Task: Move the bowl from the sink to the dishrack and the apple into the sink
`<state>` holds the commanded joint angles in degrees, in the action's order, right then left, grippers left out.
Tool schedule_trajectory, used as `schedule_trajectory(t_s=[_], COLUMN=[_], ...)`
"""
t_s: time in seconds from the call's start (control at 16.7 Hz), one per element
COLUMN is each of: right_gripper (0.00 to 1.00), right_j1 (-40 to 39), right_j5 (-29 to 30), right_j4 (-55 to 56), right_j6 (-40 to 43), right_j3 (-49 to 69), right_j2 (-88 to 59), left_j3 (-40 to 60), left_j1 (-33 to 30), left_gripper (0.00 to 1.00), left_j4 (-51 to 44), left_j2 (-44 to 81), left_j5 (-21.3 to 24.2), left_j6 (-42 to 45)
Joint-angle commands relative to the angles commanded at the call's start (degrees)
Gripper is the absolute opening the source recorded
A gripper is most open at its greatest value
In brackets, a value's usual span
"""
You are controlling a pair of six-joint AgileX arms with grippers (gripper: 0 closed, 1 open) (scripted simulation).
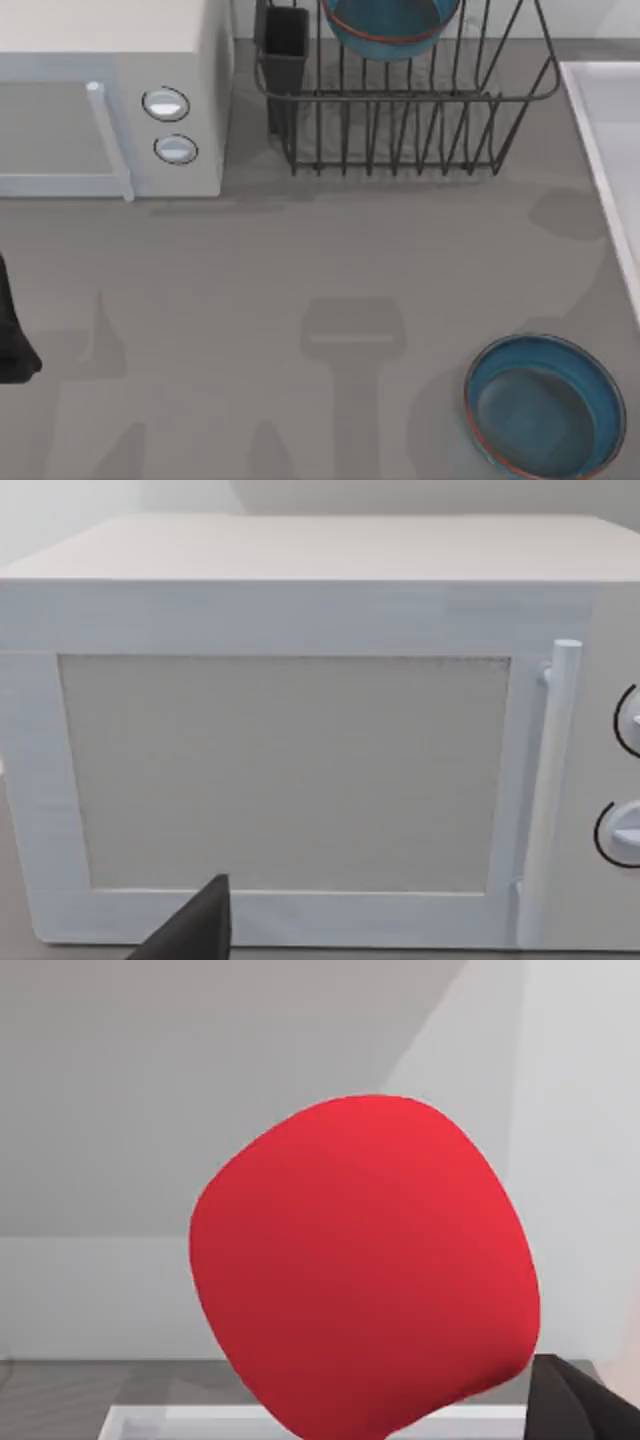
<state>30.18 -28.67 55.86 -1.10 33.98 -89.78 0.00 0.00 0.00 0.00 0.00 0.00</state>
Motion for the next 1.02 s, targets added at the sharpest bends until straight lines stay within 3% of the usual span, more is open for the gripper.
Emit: schedule_trajectory(t_s=[0.6,1.02], right_gripper=[0.00,0.00], right_j1=[0.20,0.07], right_j5=[0.17,0.46], right_j4=[37.68,43.51], right_j6=[0.14,0.27], right_j3=[-4.92,-5.95], right_j2=[-31.82,-37.22], left_j3=[0.00,0.00], left_j1=[0.00,0.00], left_gripper=[1.00,1.00], left_j4=[0.00,0.00], left_j2=[0.00,0.00], left_j5=[0.00,0.00], left_j6=[0.00,0.00])
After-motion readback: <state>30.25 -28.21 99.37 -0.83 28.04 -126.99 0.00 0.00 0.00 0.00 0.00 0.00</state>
